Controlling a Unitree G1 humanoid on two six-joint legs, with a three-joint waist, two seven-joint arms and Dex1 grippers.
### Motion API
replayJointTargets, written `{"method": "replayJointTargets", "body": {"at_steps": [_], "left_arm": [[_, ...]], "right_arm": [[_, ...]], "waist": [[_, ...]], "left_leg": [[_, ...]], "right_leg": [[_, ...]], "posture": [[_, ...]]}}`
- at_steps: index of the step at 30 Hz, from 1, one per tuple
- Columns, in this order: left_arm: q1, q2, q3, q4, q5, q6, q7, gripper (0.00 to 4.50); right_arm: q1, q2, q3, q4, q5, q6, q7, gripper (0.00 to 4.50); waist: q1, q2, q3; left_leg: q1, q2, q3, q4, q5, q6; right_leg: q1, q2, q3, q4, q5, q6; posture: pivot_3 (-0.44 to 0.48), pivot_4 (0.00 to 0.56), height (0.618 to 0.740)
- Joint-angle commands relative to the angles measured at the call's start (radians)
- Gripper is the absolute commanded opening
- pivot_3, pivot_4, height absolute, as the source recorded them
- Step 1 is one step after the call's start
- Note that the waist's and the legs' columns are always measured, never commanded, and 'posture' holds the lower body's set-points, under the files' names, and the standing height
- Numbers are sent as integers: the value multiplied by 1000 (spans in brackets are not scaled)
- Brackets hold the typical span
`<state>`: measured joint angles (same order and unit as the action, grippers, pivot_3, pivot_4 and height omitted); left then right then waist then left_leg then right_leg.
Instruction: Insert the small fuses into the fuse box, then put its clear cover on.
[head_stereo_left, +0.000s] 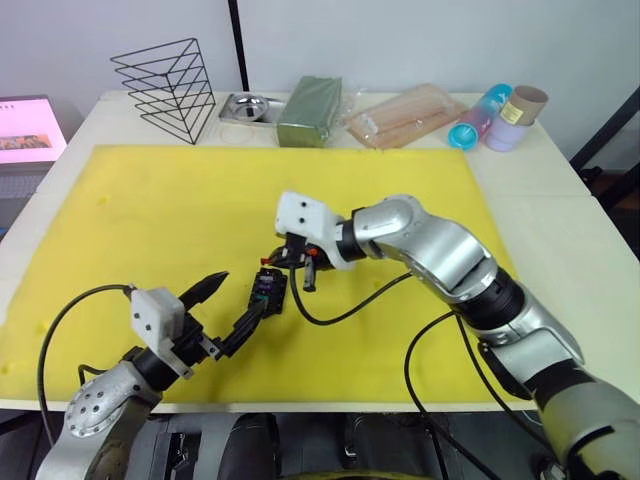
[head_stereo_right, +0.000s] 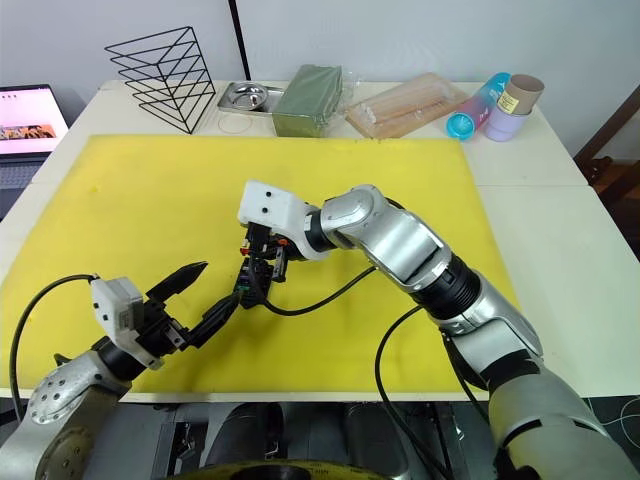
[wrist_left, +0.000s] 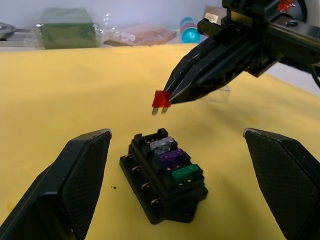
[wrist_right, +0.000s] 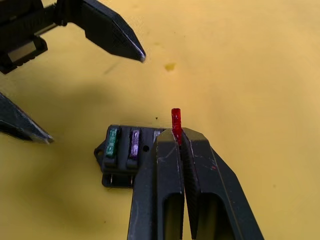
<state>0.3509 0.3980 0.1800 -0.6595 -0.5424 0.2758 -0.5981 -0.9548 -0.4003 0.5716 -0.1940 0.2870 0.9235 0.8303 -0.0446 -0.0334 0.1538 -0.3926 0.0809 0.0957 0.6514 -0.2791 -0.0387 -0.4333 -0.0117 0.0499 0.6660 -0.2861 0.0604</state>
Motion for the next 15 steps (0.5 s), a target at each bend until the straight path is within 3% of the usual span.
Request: {"method": "replayJointTargets", "body": {"at_steps": [1,15], "left_arm": [[-1,-1,-3,-10,17,-21,16,4500],[-29,11,-2,9,22,-14,16,4500]], "right_arm": [[-8,10,-13,3,-37,-33,-10,19],[26,25,13,13,-95,-43,5,19]], "waist": [[0,0,0],[0,0,0]], "left_leg": [[0,0,0,0,0,0],[0,0,0,0,0,0]], "right_leg": [[0,0,0,0,0,0],[0,0,0,0,0,0]], "posture": [[0,150,740],[0,150,740]]}}
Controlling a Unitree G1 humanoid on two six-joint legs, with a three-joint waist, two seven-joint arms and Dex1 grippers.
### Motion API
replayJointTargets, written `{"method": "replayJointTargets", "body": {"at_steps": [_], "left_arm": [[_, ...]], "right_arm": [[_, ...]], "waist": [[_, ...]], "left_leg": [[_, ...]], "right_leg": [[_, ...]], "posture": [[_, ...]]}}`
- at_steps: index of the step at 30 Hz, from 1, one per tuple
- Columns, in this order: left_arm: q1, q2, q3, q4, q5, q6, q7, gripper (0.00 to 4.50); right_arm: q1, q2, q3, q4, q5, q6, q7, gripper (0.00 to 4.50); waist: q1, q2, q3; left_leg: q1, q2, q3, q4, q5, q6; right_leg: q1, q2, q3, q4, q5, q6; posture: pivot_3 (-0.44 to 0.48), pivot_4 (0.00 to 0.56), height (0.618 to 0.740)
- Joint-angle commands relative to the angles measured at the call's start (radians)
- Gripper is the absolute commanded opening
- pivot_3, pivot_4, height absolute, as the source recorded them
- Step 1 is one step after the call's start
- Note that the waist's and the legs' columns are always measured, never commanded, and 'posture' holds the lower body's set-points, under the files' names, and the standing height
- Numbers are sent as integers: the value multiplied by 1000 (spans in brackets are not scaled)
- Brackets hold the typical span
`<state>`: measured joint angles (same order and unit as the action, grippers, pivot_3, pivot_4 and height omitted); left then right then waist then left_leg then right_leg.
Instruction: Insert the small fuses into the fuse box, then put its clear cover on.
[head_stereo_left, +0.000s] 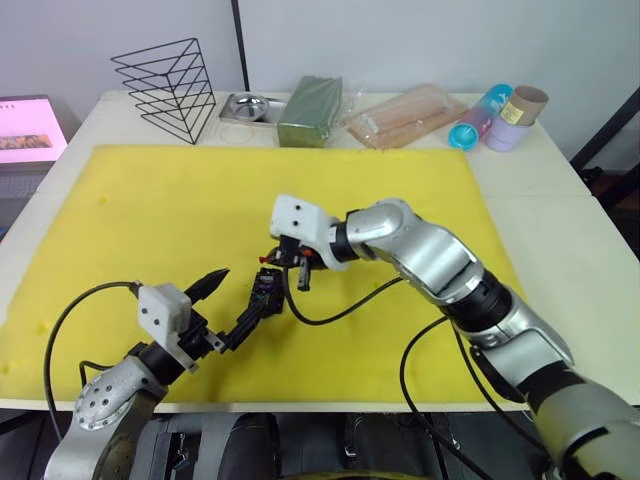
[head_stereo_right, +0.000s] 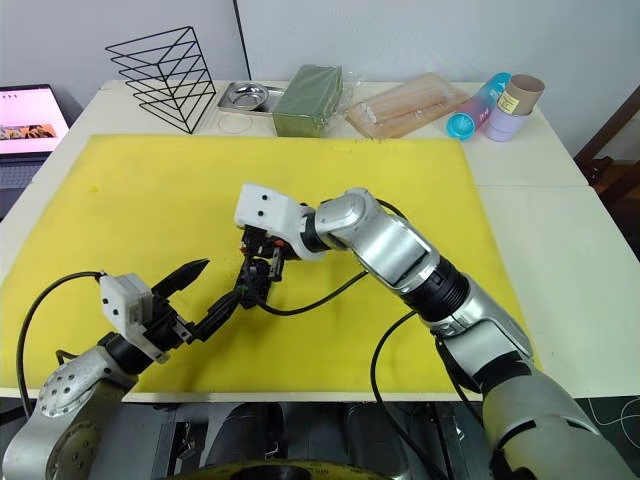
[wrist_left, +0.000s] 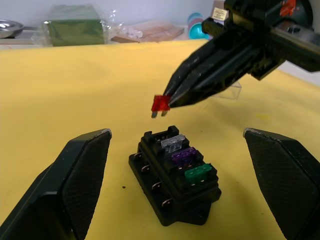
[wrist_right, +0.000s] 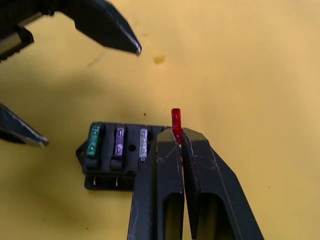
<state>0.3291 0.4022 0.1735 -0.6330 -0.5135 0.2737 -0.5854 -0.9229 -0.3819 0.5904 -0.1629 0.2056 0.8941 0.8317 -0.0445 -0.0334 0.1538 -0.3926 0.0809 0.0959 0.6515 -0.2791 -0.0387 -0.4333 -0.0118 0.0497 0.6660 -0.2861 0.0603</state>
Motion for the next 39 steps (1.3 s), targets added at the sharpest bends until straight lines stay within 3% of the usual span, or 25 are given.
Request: {"method": "replayJointTargets", "body": {"at_steps": [1,39], "left_arm": [[-9,7,4,-18,-6,-11,4,4500],[-4,18,-7,-27,1,-5,10,4500]], "right_arm": [[-3,8,-5,-18,-18,-14,4,19],[22,42,-10,28,-64,6,3,19]], "waist": [[0,0,0],[0,0,0]], "left_leg": [[0,0,0,0,0,0],[0,0,0,0,0,0]], "right_leg": [[0,0,0,0,0,0],[0,0,0,0,0,0]], "posture": [[0,150,740],[0,150,740]]}}
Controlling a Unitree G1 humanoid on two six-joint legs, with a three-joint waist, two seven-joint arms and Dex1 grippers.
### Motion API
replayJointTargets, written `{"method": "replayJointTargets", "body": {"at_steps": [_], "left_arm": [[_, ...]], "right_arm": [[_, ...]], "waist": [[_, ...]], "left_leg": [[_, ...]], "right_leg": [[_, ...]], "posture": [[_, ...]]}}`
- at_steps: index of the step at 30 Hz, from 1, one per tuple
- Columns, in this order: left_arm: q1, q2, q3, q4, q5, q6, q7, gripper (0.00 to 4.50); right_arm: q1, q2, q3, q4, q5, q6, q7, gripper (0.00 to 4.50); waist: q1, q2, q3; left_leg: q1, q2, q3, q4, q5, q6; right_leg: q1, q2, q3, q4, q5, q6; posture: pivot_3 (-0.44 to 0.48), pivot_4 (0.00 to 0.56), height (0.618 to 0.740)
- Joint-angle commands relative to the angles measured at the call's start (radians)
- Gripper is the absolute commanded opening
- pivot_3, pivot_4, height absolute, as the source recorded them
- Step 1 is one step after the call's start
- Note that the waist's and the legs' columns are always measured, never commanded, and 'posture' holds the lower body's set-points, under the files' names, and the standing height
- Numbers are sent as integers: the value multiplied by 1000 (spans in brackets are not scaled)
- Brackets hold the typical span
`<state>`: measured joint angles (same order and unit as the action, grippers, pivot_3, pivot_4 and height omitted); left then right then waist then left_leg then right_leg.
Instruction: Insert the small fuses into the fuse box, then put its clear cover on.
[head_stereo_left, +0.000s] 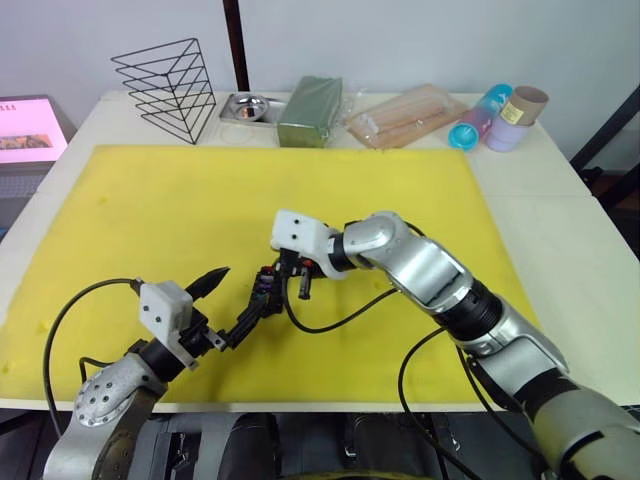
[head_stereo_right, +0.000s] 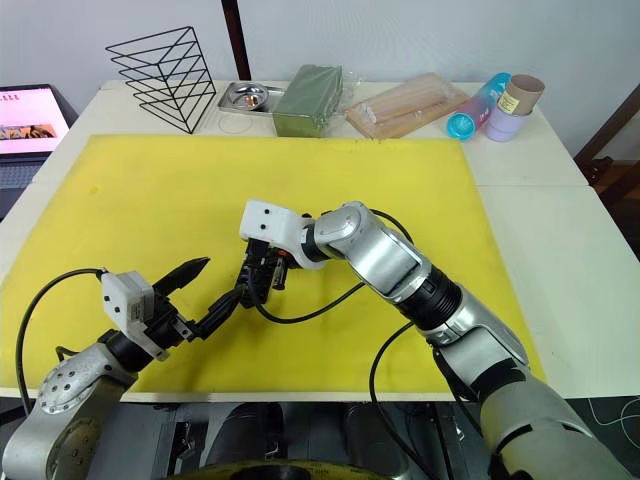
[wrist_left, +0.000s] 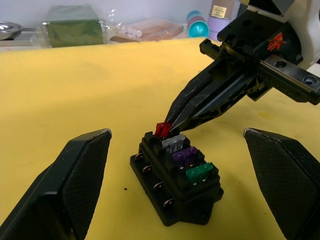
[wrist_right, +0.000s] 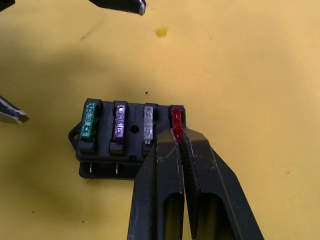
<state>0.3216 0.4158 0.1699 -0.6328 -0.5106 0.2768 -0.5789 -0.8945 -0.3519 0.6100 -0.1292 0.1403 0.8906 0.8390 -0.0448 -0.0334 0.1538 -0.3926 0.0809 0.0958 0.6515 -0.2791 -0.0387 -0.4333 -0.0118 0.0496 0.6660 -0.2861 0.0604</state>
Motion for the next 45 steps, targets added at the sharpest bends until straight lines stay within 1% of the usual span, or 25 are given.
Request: {"method": "replayJointTargets", "body": {"at_steps": [1,6,12,23,25,36,45], "left_arm": [[3,5,-4,-26,-1,-9,3,4500],[3,5,-5,-25,1,-11,2,4500],[4,9,0,-22,2,-12,-2,4500],[7,16,-5,-21,8,-19,-9,4500],[8,16,-6,-21,8,-19,-10,4500],[9,15,-5,-22,10,-17,-8,4500],[10,16,-3,-16,11,-19,-10,4500]], "right_arm": [[-8,11,-28,2,-5,8,-8,19],[-12,8,-21,22,-20,0,-11,19],[-3,-20,23,-4,-32,-15,29,19],[-4,-9,9,5,-44,-41,45,19],[-4,-5,3,7,-45,-41,43,504],[-6,7,-13,10,-43,-47,43,504],[-23,6,-52,14,-16,-34,63,504]], "waist": [[0,0,0],[0,0,0],[0,0,0],[0,0,0],[0,0,0],[0,0,0],[0,0,0]], "left_leg": [[0,0,0,0,0,0],[0,0,0,0,0,0],[0,0,0,0,0,0],[0,0,0,0,0,0],[0,0,0,0,0,0],[0,0,0,0,0,0],[0,0,0,0,0,0]], "right_leg": [[0,0,0,0,0,0],[0,0,0,0,0,0],[0,0,0,0,0,0],[0,0,0,0,0,0],[0,0,0,0,0,0],[0,0,0,0,0,0],[0,0,0,0,0,0]], "posture": [[0,150,740],[0,150,740],[0,150,740],[0,150,740],[0,150,740],[0,150,740],[0,150,740]]}}
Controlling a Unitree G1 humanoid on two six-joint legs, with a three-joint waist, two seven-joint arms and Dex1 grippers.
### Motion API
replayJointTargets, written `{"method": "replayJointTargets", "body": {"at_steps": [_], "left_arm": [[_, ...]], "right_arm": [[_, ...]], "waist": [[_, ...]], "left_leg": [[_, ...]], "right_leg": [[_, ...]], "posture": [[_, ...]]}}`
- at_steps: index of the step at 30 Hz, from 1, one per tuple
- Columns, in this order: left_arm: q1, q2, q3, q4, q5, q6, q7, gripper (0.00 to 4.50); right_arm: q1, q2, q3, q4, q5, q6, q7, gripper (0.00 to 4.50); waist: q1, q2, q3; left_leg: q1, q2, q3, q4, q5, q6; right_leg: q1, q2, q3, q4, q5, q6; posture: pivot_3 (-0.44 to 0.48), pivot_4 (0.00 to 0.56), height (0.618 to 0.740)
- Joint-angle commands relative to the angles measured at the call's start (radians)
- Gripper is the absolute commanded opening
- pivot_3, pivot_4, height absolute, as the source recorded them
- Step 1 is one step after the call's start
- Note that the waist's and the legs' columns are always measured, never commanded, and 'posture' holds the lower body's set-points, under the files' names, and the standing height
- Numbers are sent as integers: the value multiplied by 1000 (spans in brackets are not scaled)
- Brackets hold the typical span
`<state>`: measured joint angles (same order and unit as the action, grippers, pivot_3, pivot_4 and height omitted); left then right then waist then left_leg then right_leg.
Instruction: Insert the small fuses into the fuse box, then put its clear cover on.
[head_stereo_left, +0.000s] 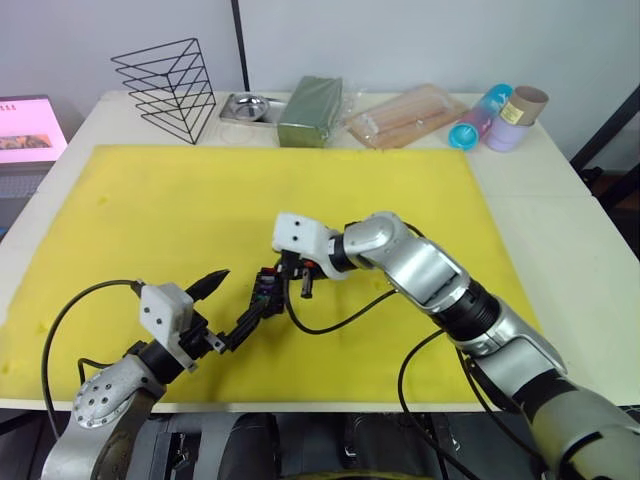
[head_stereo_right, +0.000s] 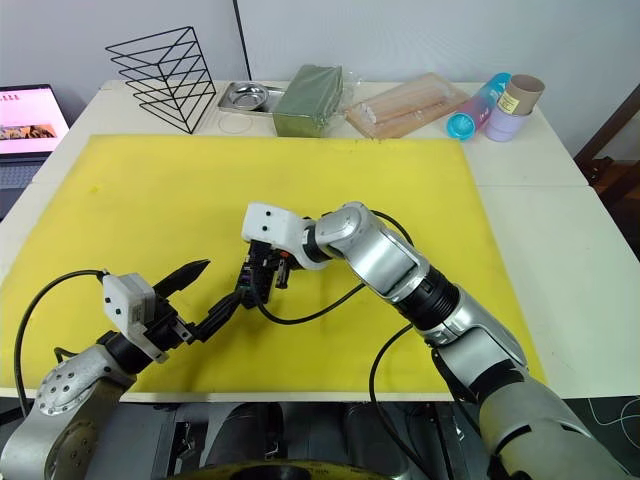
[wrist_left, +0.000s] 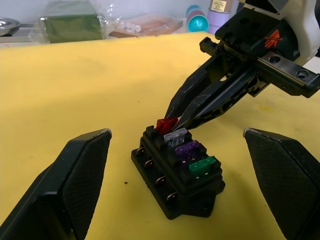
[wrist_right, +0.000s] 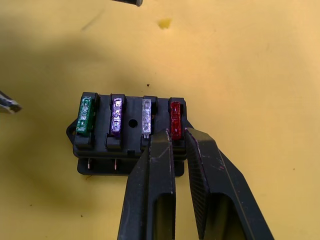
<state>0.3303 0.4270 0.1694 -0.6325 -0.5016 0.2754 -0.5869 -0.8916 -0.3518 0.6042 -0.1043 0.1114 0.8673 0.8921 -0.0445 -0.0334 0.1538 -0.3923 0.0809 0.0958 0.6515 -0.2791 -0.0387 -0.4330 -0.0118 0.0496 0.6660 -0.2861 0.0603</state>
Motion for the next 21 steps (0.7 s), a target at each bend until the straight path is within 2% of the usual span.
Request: {"method": "replayJointTargets", "body": {"at_steps": [1,17,19,21], "left_arm": [[1,5,-2,-15,2,-17,-3,4500],[6,5,1,-12,-1,-23,-8,4500],[3,5,1,-11,-2,-23,-9,4500],[0,5,2,-9,-2,-23,-9,4500]], "right_arm": [[-28,6,-51,-13,18,-8,14,504],[-22,14,-92,-47,48,-23,24,504],[-21,31,-97,-39,48,-20,13,127],[-21,37,-95,-30,44,-23,9,11]], "waist": [[0,0,0],[0,0,0],[-1,0,0],[0,0,0]], "left_leg": [[0,0,0,0,0,0],[0,0,0,0,0,0],[0,0,0,0,0,0],[0,0,0,0,0,0]], "right_leg": [[0,0,0,0,0,0],[0,0,0,0,0,0],[0,0,0,0,0,0],[0,0,0,0,0,0]], "posture": [[0,150,740],[0,150,740],[0,150,740],[0,150,740]]}}
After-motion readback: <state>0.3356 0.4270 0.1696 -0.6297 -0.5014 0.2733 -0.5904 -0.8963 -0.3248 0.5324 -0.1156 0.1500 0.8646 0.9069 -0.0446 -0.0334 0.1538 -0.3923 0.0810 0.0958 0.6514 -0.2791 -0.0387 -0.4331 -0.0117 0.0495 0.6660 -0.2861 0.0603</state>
